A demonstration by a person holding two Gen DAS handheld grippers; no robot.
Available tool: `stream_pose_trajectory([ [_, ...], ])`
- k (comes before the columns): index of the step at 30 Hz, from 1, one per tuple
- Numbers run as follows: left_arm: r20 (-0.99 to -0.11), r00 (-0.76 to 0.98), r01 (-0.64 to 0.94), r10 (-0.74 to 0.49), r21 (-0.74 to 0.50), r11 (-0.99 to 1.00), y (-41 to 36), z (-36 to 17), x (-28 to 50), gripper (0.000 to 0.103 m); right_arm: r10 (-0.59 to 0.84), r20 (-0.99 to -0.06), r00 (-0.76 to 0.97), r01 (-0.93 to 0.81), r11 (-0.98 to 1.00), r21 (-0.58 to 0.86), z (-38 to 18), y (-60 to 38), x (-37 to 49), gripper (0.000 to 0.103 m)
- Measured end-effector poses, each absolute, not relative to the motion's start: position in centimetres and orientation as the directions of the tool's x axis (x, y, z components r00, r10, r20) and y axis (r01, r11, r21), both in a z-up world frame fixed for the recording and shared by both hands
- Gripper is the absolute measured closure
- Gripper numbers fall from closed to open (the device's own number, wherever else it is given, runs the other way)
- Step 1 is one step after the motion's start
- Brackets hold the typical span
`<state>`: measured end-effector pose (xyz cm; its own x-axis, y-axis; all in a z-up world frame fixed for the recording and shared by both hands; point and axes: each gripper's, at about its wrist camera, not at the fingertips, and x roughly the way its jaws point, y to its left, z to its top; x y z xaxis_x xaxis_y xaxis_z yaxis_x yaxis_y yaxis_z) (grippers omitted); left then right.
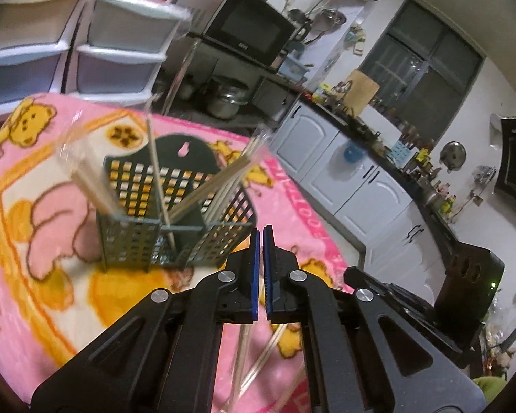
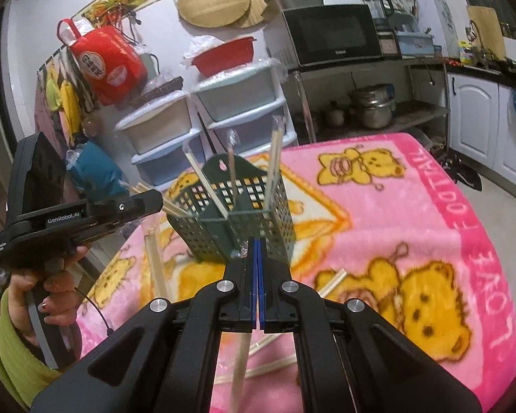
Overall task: Organize utensils
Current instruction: 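Lift the left tool's chopsticks over the green holder while the right tool carries its pair there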
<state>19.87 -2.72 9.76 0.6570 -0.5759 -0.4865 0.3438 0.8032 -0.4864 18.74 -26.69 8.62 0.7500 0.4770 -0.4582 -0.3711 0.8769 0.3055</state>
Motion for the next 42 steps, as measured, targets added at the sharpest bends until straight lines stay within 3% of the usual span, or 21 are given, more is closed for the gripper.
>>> stream_pose_trajectory([
  [42,-0.341,0.735,0.452,-0.586,-0.397,0.799,-3.5,18.6,19.9,0.103,0.519,-0.240,0.821,-0.460,0.848,0.262,17.9,-25.4,19.8,0.102],
])
